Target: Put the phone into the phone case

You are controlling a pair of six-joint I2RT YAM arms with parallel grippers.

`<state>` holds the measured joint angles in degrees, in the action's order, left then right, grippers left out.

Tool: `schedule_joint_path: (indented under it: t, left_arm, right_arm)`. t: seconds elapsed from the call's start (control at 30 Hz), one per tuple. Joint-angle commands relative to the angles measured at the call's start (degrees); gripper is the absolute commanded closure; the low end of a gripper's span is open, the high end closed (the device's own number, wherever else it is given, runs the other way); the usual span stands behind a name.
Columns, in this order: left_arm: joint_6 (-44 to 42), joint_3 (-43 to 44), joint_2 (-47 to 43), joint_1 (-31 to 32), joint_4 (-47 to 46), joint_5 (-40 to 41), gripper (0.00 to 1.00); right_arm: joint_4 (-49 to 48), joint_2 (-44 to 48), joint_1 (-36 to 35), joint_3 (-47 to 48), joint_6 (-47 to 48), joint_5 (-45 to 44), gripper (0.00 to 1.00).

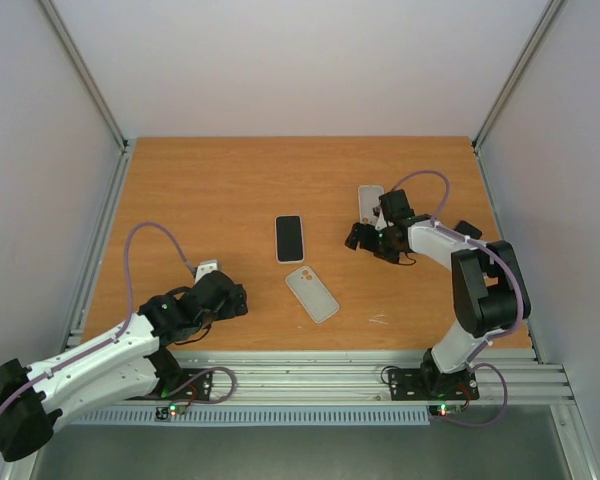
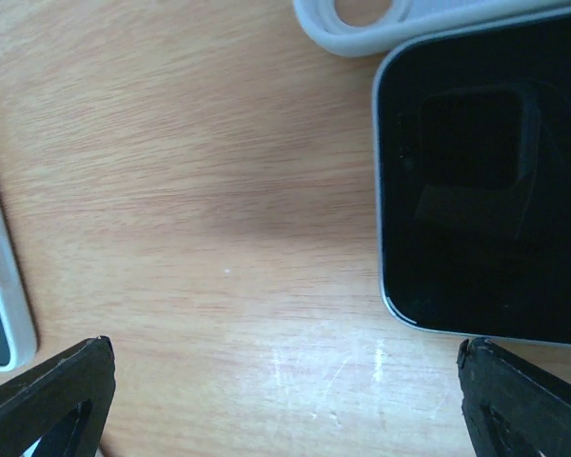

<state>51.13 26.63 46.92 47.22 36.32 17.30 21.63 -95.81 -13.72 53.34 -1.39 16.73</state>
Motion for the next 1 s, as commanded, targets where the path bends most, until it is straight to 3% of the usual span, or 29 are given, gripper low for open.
schedule_joint_path:
  t: [0.0,0.2,0.43,0.97]
  left_arm:
    - [-0.89,0.73,-0.95,-0.37,-0.44,1.87,0.00]
    - [-1.11,0.28,-1.49,-0.70,-0.87,1.47,0.01]
    - [-1.52,0.11,-1.24,-0.92,-2.13,0.34,0.01]
    - [-3.05,0.35,-0.51,-1.35,-3.46,-1.77,0.01]
  right_arm:
    - [4.58,1.96,0.80,4.16,6.21,1.19,0.01]
    - [5.84,1.75,8.39,7.88,7.27,5.81,0.02]
    - [6.16,-5.09,15.34,13.59,7.47,8.37,0.02]
    - [12.21,-19.01,18.90,24.73,11.58,7.97,0.02]
